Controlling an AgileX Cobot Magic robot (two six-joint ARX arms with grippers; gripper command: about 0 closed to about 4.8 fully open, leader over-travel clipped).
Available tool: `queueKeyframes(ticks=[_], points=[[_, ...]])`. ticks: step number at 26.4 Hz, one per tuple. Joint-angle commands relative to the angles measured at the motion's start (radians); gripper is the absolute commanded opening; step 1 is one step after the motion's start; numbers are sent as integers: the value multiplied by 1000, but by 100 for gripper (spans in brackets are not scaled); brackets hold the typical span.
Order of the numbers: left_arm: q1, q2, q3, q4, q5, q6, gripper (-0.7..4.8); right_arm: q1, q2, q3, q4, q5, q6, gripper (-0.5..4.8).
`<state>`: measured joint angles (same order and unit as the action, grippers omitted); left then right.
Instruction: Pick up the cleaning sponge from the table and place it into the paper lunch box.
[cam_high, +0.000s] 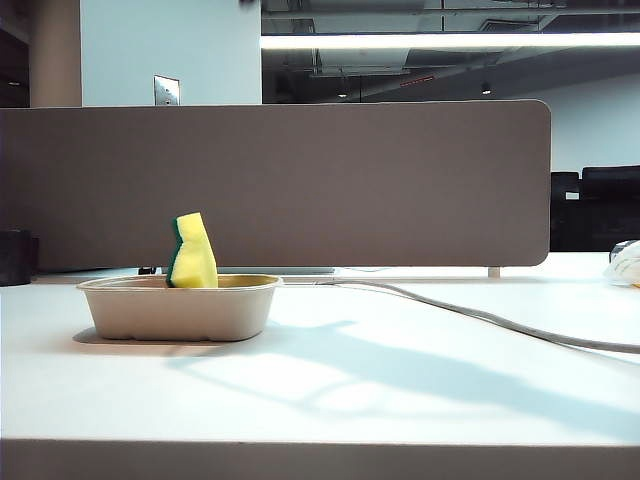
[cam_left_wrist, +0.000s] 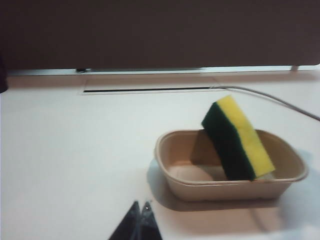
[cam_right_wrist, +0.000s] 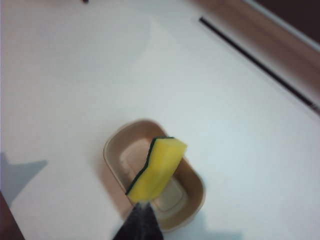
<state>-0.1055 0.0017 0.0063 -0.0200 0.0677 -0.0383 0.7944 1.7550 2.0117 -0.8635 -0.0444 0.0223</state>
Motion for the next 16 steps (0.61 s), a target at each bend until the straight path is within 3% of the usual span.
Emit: queueKeyframes(ticks=[1,8,14,16], points=[[23,1,1,9,0,1,-5,6,-82,3,14,42,11,-3],[29,1,1,6,0,1,-5,97,-269,-80,41,136,10,-3],[73,1,1,6,15,1,-5,256,-505,-299,142,399,31,-2],[76,1,1,6,15,1,-5,287,-576,-371,184,416,31,-2]])
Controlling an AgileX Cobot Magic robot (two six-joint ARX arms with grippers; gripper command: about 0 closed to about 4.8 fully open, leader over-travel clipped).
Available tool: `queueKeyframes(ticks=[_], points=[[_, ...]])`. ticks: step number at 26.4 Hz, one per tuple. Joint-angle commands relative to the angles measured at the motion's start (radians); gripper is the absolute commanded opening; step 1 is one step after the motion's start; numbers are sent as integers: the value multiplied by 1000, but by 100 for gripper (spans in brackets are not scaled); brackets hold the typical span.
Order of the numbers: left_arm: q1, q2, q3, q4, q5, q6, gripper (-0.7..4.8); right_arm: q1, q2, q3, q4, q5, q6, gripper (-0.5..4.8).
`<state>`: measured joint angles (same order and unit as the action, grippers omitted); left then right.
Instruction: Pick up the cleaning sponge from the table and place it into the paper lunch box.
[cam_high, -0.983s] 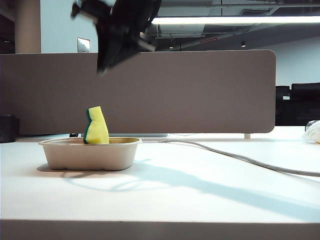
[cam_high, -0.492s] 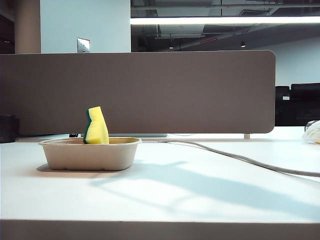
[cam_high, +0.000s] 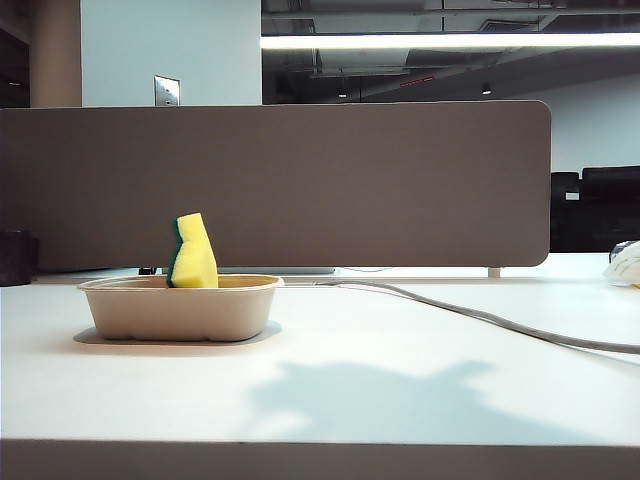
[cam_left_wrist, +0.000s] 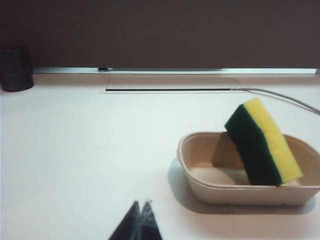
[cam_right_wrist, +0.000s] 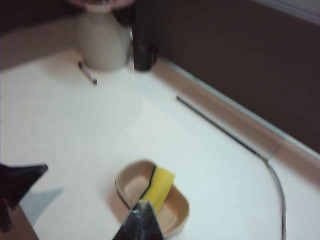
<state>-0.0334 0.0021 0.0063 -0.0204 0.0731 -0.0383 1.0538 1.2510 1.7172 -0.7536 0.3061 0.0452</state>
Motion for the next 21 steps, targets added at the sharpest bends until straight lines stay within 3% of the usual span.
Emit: queueKeyframes(ticks=[1,9,21], points=[[5,0,1,6,10,1,-5,40,-116,-119,98,66,10,-2],[5,0,1,6,10,1,-5,75,-361,-406,216,145,37,0],[5,0,1,6,10,1,-5,75,-441,-478,-34,145,37,-1]])
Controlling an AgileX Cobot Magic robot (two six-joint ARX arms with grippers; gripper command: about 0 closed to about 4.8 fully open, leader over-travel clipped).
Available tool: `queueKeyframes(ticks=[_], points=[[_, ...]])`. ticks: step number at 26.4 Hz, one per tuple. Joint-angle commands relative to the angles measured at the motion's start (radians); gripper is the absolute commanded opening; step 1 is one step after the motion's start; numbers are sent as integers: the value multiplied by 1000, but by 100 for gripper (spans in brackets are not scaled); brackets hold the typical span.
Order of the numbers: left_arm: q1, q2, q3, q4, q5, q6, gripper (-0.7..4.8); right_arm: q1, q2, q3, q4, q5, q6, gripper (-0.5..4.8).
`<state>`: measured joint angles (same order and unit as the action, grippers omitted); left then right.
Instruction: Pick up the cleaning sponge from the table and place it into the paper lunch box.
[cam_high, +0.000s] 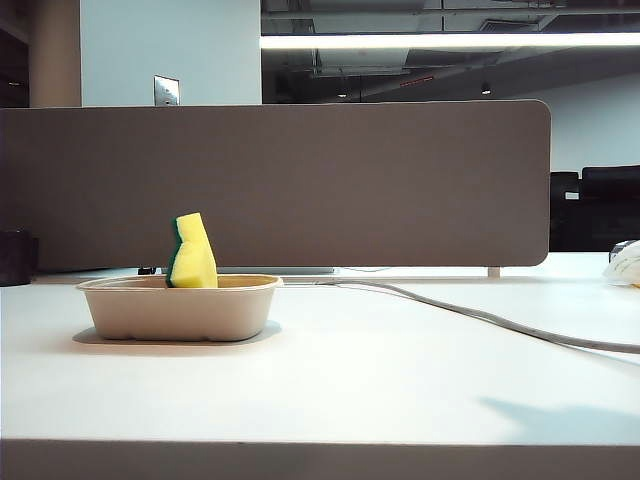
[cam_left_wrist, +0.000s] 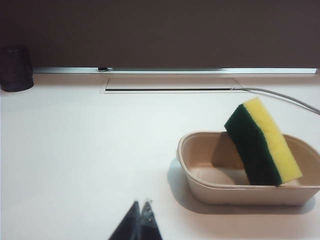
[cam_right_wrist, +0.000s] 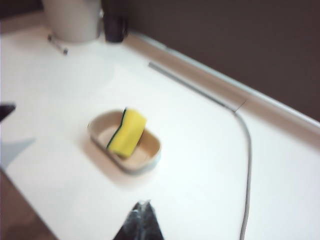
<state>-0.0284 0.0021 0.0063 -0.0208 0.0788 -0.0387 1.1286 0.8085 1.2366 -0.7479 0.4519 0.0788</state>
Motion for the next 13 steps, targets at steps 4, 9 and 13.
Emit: queueKeyframes(ticks=[4,9,13], points=[[0,0,1,7,5,1,-5,1,3,3,-64,-6,3,-1],[0,0,1,7,5,1,-5,-7,2,-1,-59,0,3,-1],[0,0,1,7,5,1,-5,-23,11,-2,-53,-8,3,-1]])
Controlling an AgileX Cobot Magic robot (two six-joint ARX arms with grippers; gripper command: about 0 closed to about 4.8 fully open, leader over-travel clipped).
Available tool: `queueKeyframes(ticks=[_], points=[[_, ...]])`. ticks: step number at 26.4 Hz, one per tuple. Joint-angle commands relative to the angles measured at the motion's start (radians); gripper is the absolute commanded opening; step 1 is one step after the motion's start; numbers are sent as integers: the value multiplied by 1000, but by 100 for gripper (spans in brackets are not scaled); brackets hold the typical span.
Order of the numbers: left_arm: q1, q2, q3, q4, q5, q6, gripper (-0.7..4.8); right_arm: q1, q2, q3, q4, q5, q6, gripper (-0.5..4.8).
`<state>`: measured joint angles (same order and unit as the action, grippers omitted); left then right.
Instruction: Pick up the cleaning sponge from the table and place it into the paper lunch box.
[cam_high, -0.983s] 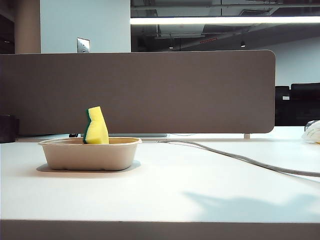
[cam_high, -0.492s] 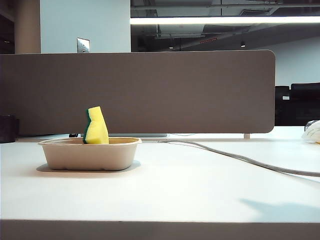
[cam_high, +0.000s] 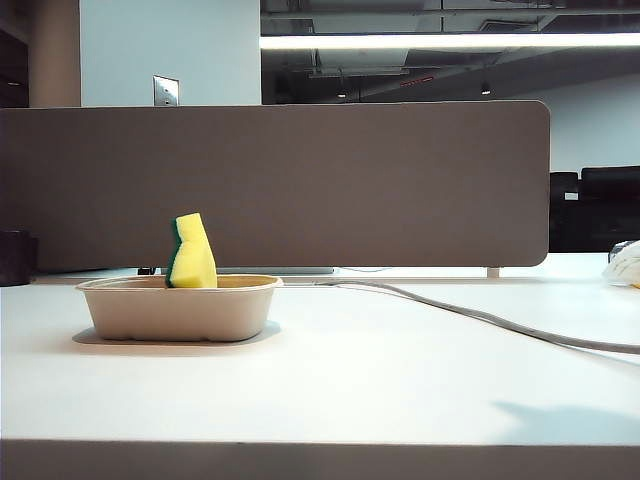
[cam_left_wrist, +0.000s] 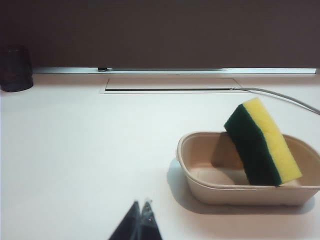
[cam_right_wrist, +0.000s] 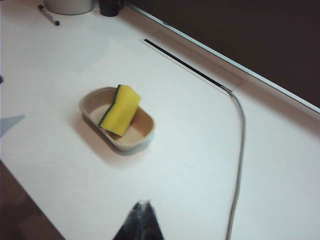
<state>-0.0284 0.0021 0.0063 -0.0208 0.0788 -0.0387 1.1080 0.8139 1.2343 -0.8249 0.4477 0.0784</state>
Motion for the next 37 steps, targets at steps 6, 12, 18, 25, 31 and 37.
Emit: queueKeyframes(ticks=[6,12,18,25,31,37], points=[[0,0,1,7,4,1,-5,-210,-8,-166,290,27,-70,-1],[0,0,1,7,9,1,-5,-537,-90,-536,741,-391,-3,-1],[0,0,1,6,8,1,-5,-715,-219,-853,1015,-423,-3,-1],[0,0,1,7,12,1,-5,-890,-458,-1114,1171,-425,3,-1],[0,0,1,7,12,1,-5,-1022,-591,-1195,1159,-429,5,0],[0,0,1,6,12,1,-5,-1103,-713,-1229,1053,-427,0,-1]])
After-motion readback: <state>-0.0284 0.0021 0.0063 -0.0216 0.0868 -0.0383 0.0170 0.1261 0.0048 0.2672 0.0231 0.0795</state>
